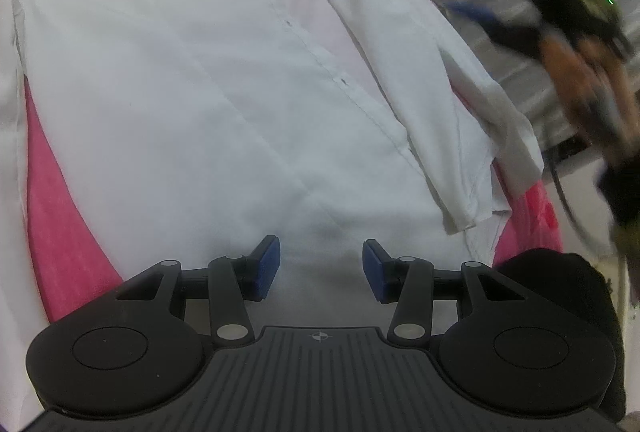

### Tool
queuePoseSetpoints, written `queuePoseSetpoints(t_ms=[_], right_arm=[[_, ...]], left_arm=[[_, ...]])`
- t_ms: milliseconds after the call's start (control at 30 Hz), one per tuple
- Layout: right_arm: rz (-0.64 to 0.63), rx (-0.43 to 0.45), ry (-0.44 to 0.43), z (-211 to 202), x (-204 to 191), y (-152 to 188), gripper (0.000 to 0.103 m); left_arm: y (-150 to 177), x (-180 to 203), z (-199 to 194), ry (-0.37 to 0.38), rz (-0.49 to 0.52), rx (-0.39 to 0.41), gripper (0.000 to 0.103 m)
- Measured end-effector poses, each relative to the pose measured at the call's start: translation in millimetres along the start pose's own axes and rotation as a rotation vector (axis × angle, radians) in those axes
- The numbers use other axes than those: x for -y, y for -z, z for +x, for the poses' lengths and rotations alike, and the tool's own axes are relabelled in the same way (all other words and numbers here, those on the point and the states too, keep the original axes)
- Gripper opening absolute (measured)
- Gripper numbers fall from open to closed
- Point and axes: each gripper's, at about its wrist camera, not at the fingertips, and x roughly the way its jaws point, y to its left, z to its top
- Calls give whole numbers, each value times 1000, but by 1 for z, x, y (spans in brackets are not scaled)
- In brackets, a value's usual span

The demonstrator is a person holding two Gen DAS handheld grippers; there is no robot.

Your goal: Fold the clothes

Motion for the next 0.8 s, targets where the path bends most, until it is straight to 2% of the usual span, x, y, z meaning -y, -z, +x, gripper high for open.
queuePoseSetpoints(t_ms=[133,267,333,400,433,467,500,633,733,767,800], right_arm=[[23,18,-26,57,-15,-45,43],[-25,-27,20,100,-25,-69,46],[-59,-58,15,111,-30,-72,37],[-106,-85,-4,115,-37,-70,13],[-146,-83,-7,111,-44,-67,10],[-183,-84,-10,106,-50,-64,2],[-220,-87,-4,103,-58,-62,1],[-321,-88,45,97,-82,-61,1],[-295,-51,96,96,-86,-71,1],[-256,-34,112,96,-82,-76,6],[-214,-21,126,98,-78,-80,15]], left_arm=[[2,2,-1,-5,23,7,46],[-1,1,-3,13,34,19,46],[-4,-3,-5,30,27,29,47],[-8,-7,-8,47,20,42,47],[-11,-8,-9,57,20,54,47],[-15,-10,-11,68,20,68,47],[-20,-13,-11,78,18,85,48],[-51,-29,-8,96,-17,159,48],[-74,-47,-3,103,-74,224,48],[-81,-53,0,106,-100,237,48],[-86,-58,3,111,-124,246,48]])
